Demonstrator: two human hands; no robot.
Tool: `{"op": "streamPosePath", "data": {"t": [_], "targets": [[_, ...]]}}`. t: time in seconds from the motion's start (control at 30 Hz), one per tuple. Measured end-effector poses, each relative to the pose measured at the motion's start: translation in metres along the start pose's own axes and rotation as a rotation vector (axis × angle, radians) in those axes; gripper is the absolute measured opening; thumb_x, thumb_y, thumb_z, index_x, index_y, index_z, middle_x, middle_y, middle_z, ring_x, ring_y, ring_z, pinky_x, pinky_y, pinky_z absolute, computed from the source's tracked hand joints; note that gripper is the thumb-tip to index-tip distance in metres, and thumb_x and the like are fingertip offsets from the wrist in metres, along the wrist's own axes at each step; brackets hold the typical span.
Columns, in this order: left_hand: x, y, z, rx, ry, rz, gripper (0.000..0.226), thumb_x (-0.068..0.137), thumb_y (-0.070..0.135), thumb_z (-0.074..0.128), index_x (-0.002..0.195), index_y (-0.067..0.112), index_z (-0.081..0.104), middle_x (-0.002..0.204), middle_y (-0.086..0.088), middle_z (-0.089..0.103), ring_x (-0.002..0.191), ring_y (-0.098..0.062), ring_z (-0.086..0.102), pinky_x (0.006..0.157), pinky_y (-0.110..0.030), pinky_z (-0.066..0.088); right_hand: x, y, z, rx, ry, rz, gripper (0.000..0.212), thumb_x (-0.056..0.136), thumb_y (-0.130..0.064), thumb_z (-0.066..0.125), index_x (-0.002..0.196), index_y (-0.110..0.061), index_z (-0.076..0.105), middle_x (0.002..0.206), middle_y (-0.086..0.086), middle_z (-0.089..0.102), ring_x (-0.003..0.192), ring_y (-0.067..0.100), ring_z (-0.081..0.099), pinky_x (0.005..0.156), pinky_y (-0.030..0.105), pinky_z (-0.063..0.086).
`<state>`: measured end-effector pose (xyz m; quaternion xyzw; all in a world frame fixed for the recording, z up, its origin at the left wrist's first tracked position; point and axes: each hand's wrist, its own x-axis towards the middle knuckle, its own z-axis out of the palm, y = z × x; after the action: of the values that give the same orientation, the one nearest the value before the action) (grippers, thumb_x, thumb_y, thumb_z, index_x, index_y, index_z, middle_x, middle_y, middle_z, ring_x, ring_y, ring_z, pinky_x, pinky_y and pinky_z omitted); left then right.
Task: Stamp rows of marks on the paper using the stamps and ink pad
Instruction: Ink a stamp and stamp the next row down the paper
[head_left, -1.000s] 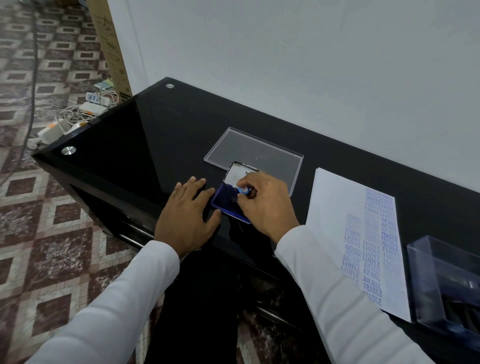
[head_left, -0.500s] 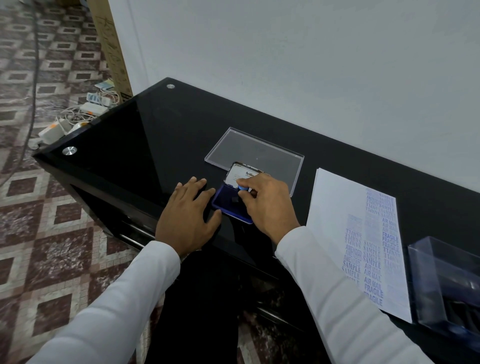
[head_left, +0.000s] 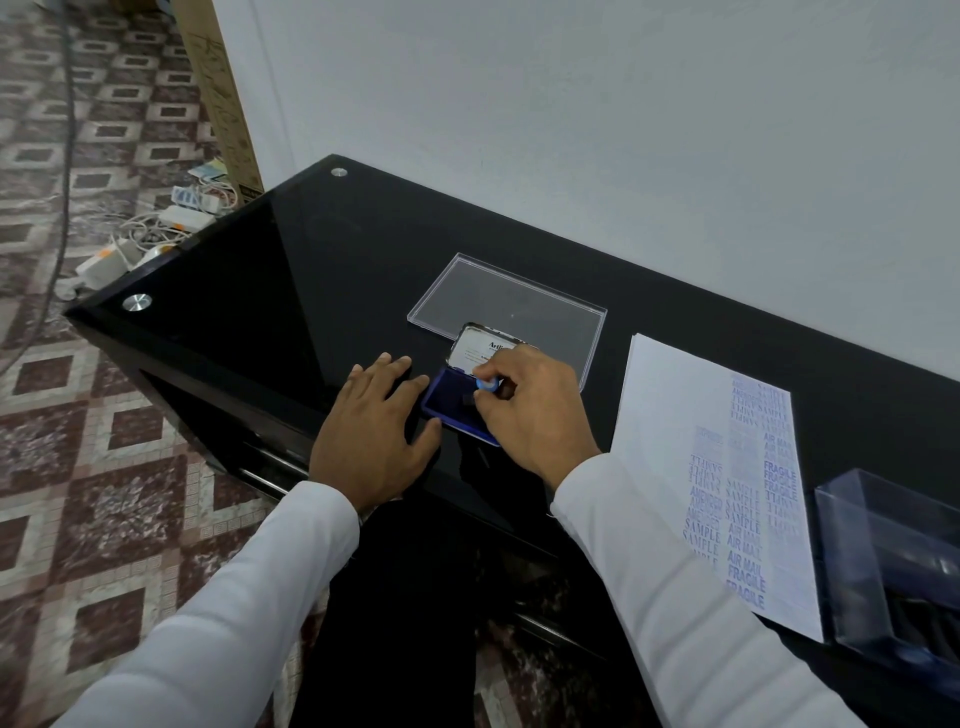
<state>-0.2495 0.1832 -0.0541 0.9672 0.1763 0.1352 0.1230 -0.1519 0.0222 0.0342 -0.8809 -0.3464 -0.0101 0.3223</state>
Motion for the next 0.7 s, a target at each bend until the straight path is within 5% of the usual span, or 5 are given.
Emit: {"op": "streamPosePath", "data": {"t": [0.7], "targets": [[-0.0004,0.0013,-0.0025,-0.017,-0.001,0.001,0.065,0.091,0.058,0.042,0.145,0.023,0.05,0.157,-0.005,0.041,0.15,-0.024,0.027,0.124,-0.047,0.016,0.0022,0.006,0.0065,0.003,0.02,-0.015,0.027,0.091,-0.016,0.07,0.117,-0.016,0.073,0.115,0.001,0.07,0.101,0.015,0.065,0.095,0.033,0.053]]}}
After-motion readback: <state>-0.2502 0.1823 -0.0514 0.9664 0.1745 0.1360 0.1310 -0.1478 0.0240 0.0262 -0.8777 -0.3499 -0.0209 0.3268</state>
